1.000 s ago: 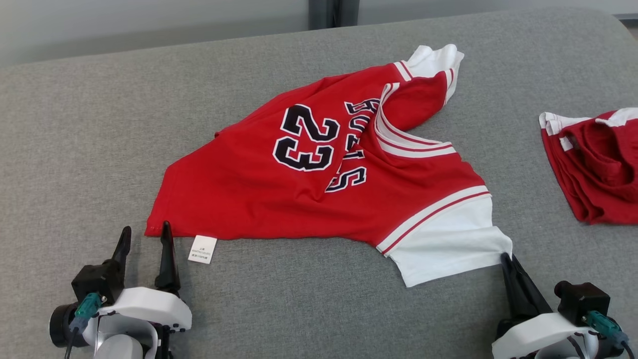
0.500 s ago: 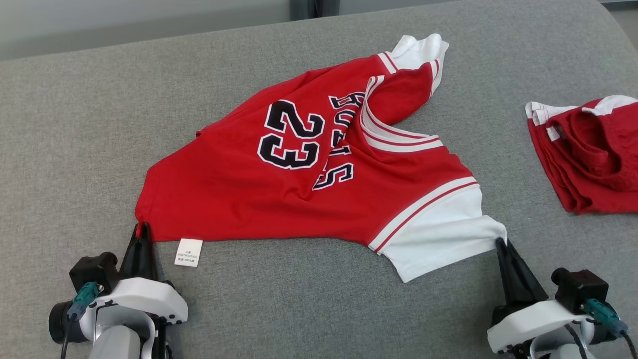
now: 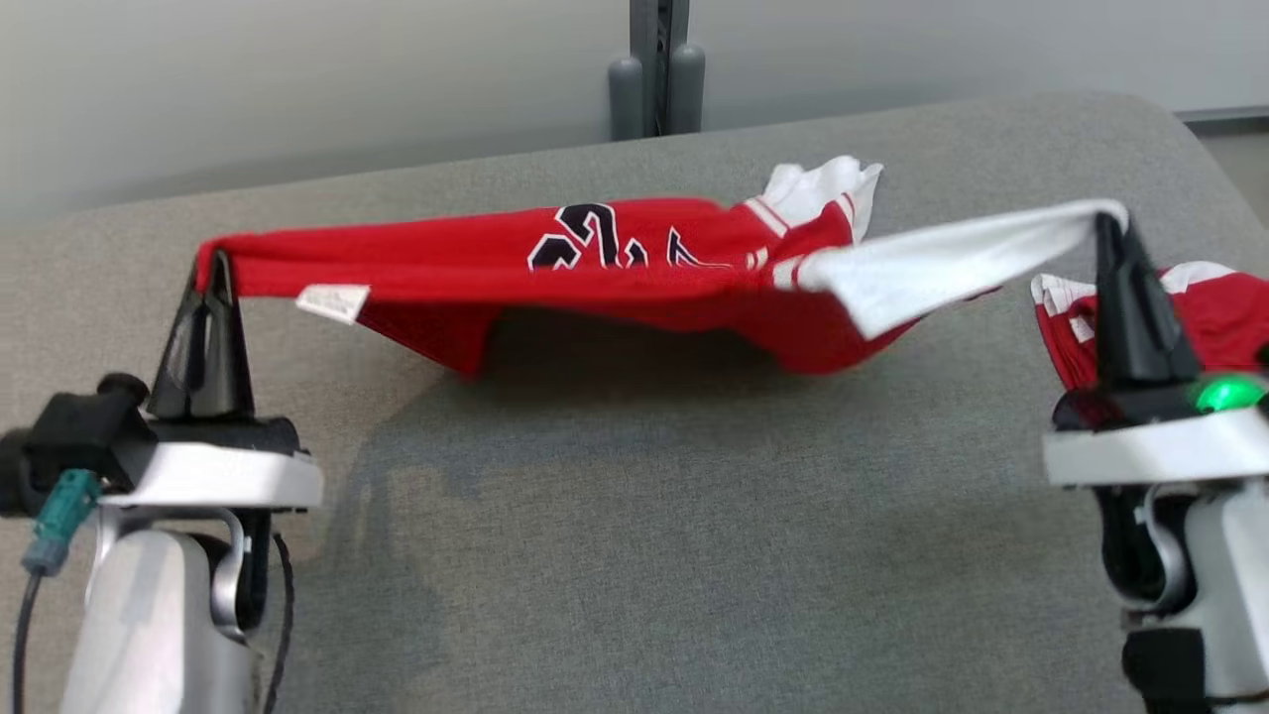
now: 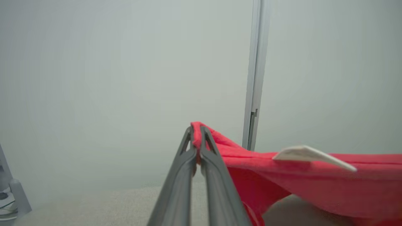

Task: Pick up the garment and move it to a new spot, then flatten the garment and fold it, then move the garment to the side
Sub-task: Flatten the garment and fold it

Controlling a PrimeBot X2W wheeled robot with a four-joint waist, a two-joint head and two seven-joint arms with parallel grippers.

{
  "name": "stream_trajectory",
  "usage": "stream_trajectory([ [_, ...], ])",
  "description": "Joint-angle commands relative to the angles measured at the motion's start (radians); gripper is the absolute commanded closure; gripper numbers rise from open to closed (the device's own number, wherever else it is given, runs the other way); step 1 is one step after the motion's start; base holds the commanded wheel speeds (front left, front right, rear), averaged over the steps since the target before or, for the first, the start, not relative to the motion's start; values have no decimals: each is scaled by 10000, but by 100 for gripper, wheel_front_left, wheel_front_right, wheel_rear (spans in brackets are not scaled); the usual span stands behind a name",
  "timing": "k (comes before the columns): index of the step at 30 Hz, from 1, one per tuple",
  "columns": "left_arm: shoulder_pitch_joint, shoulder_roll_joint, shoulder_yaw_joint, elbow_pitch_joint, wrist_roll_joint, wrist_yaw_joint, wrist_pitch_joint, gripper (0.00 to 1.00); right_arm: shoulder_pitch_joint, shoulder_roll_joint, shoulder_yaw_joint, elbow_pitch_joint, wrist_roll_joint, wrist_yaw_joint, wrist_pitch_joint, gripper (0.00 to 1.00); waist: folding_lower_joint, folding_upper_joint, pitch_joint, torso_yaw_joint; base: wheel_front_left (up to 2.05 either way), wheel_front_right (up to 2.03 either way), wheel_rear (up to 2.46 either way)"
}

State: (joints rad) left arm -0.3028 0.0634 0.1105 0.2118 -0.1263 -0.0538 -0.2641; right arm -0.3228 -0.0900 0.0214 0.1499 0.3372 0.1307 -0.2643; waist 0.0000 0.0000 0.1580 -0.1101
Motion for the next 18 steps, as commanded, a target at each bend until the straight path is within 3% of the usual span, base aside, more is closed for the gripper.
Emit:
stream_trajectory([
  [1,-474,293,80,-74,194,-134,3,100,-539,-325,-14,-152,195,1,9,100,0,0,-582,163,0,0,0],
  [10,-3517,1843,-547,774,962,-585,36,100,-3985,-1949,784,412,398,-1,9,100,0,0,-1411,615,0,0,0],
  [18,-6305,2461,-1621,2008,1087,-750,605,100,-6829,-2750,1629,1890,272,-1,275,100,0,0,-359,943,0,0,0],
])
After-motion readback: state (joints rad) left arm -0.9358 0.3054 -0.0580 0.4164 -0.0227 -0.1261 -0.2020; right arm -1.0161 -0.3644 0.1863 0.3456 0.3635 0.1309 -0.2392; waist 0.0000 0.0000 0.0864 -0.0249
